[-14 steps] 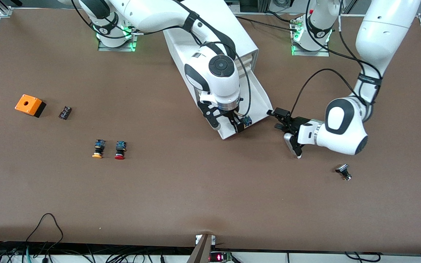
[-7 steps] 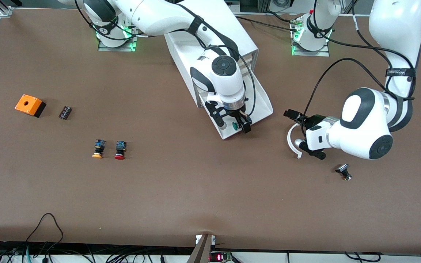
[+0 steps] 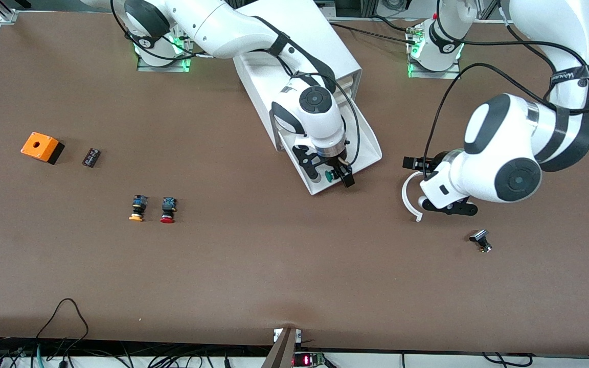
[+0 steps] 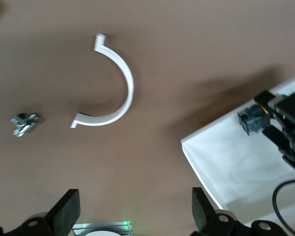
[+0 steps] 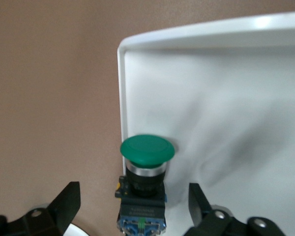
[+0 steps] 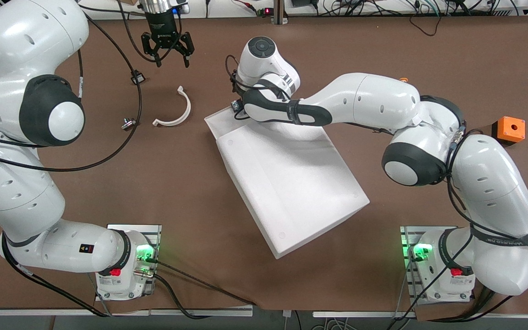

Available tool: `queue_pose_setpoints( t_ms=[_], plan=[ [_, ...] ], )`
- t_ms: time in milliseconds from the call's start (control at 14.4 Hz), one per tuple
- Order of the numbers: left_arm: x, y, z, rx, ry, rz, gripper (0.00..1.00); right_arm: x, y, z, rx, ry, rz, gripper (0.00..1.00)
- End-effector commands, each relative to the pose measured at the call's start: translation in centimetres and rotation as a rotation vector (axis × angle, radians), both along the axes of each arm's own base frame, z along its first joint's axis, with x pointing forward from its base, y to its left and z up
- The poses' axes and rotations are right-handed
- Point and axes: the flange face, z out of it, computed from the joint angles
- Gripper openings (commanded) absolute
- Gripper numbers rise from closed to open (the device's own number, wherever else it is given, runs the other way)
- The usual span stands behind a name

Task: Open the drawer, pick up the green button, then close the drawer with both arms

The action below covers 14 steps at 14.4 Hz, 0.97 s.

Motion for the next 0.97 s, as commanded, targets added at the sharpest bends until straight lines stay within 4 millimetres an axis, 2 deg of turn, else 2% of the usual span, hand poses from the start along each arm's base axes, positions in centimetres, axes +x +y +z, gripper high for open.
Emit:
queue_pose_setpoints(
  t_ms=[0,69,139,208,556,625,694,833,903],
  plan=[
    [0.1,-0.3,1.6,0.074,-0.013,0.043,1.0,-0.7,1.2,0.4,0.024,0.004,-0.005,0.46],
    [0.8,-0.1,2.9,0.063,-0.043,0.046,1.0,-0.7,1.2,0.5,0.024,0.003,-0.005,0.19],
    [1.2,-0.1,3.4,0.051,-0.055,0.051,1.0,-0.9,1.3,0.6,0.022,0.004,-0.002,0.06],
    [1.5,-0.1,3.4,0.051,-0.06,0.054,1.0,-0.9,1.4,0.6,0.021,0.002,0.001,0.0],
    [1.2,-1.2,3.5,0.056,-0.067,0.053,1.0,-0.8,1.0,2.0,-0.009,0.02,0.004,0.0],
    [1.2,-1.5,3.5,0.06,-0.068,0.071,1.0,-0.3,0.7,4.1,0.004,0.008,-0.004,0.0],
    [1.2,-1.5,3.5,0.07,-0.07,0.096,1.0,0.0,0.4,5.0,0.003,0.007,-0.006,0.0],
    [1.3,-1.8,3.3,0.084,-0.096,0.116,1.0,2.2,-1.6,7.4,0.004,-0.007,-0.014,0.0],
    [1.1,-2.5,2.4,0.086,-0.106,0.128,1.0,3.0,-2.5,8.5,-0.001,-0.008,0.017,0.0]
  ],
)
